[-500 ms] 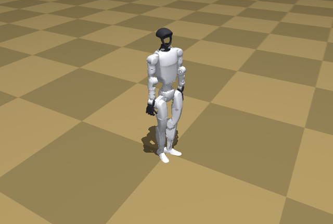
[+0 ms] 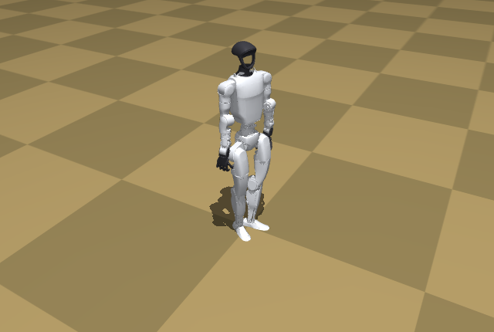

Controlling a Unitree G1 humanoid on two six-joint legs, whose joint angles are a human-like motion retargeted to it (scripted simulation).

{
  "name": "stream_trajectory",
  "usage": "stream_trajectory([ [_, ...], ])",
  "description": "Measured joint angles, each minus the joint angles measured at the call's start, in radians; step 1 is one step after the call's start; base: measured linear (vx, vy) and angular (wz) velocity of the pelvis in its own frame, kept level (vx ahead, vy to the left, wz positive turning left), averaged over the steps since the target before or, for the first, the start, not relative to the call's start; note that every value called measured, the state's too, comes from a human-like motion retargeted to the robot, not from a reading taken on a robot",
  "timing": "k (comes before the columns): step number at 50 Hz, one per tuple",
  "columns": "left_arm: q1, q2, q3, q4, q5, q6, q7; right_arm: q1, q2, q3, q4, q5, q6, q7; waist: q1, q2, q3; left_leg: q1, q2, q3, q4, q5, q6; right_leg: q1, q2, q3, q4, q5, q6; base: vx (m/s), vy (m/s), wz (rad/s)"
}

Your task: In place motions

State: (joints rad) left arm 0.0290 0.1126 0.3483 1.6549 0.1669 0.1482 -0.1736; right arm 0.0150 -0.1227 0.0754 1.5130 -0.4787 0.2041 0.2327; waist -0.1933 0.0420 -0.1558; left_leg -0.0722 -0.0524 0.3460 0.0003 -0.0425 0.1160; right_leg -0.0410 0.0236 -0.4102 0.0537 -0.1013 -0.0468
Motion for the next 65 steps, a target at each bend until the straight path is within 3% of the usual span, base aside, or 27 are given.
stream_trajectory([
  [65, -0.001, -0.002, 0.004, -0.001, -0.012, 0.003, -0.004, 0.002, 0.002, 0.009, -0.002, -0.004, 0.000, -0.002, -0.004, 0.003, 0.000, -0.005, -0.005, -0.010, -0.001, 0.000, 0.002, 0.000, -0.005, -0.011, -0.003, -0.003, 0.006, 0.00, 0.00, 0.00],
])
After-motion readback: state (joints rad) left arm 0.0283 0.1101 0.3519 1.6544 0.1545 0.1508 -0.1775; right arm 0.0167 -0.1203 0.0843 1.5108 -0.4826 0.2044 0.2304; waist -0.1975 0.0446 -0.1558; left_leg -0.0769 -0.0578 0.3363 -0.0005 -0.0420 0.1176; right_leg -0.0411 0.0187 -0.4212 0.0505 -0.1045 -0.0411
